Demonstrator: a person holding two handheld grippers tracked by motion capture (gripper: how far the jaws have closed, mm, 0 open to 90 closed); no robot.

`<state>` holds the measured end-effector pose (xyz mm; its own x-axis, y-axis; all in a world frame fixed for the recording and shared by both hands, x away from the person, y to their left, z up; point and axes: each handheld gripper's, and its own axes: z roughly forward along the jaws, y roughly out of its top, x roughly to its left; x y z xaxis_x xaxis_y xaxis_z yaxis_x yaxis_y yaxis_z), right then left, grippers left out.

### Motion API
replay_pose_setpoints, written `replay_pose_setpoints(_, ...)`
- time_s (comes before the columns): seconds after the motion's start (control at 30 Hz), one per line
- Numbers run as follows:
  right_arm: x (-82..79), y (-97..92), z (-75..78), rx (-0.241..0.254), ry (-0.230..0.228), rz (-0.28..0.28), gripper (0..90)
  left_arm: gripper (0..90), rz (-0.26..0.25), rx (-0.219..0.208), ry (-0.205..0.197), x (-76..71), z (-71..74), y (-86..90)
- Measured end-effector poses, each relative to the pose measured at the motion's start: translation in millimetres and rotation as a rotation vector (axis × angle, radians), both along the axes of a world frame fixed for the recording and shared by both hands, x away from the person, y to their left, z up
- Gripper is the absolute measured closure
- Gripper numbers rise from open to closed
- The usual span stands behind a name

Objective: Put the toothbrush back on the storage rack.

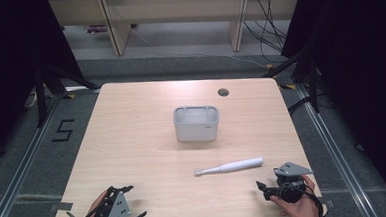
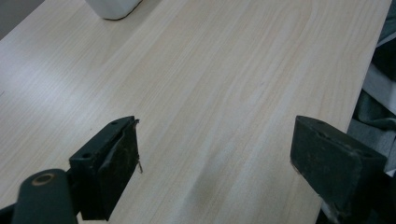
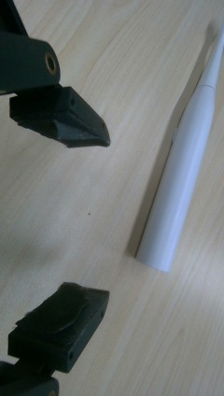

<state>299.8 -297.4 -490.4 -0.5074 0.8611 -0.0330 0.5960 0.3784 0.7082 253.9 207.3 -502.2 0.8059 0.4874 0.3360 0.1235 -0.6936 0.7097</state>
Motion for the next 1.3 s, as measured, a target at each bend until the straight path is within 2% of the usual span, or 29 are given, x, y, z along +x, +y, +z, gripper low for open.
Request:
replay_pose_setpoints(0.1, 1.9, -0.6, -0.3, -0.013, -0.024, 0.019, 22.0, 14.9, -0.002, -0.008, 0.007, -0.4, -0.7, -0.5)
replay_pose_setpoints(0.3, 2.5, 2.6, 5.4, -0.034, -0.025, 0.032, 22.6, 14.9, -0.001, -0.009, 0.008, -0.1, -1.3, -0.7)
replay_pose_setpoints(0.33, 4.7, 2.6, 6.2, -0.044, -0.035, 0.062, 22.7, 14.9, -0.006, 0.010, 0.006, 0.4, -0.7, 0.3)
replay_pose_setpoints(0.37, 3.4, 5.5, 7.7, -0.040, -0.013, 0.048, 23.2, 14.9, -0.003, 0.010, 0.005, 0.5, -0.7, 0.4)
replay_pose_setpoints(0.43, 5.3, 8.3, 11.0, -0.078, -0.027, 0.080, 24.6, 14.9, -0.003, 0.008, 0.004, 0.6, -0.6, 0.6)
replay_pose_setpoints(0.77, 10.0, 22.6, 18.1, -0.118, -0.013, 0.142, 25.8, 14.9, 0.009, 0.006, 0.003, 1.0, -1.2, 0.9)
replay_pose_setpoints(0.83, 13.1, 28.1, 21.0, -0.136, -0.015, 0.170, 26.3, 14.9, 0.007, -0.013, 0.007, 0.4, -1.6, 0.6)
replay_pose_setpoints(0.87, 13.1, 28.1, 21.0, -0.136, -0.015, 0.170, 26.3, 14.9, 0.007, -0.013, 0.007, 0.4, -1.6, 0.6)
replay_pose_setpoints(0.93, 17.8, 34.0, 25.3, -0.155, -0.012, 0.217, 26.6, 14.9, 0.007, 0.000, 0.005, 1.1, -1.6, 1.0)
replay_pose_setpoints(0.97, 17.8, 34.0, 25.3, -0.155, -0.012, 0.217, 26.6, 14.9, 0.005, 0.014, 0.004, 1.4, -1.2, 1.7)
replay_pose_setpoints(1.0, 19.5, 36.2, 26.4, -0.149, -0.008, 0.233, 28.8, 14.9, 0.007, 0.005, 0.007, 1.4, -1.8, 1.5)
replay_pose_setpoints(1.03, 23.9, 40.1, 30.0, -0.176, -0.016, 0.270, 31.5, 14.9, 0.007, 0.007, 0.005, 1.4, -1.5, 1.7)
replay_pose_setpoints(1.13, 29.7, 46.1, 32.7, -0.219, -0.017, 0.307, 33.9, 14.9, 0.008, 0.013, 0.003, 1.2, -1.2, 1.9)
replay_pose_setpoints(1.3, 40.4, 59.0, 32.3, -0.269, 0.017, 0.356, 37.7, 14.9, 0.006, 0.011, 0.005, 1.1, -1.1, 1.9)
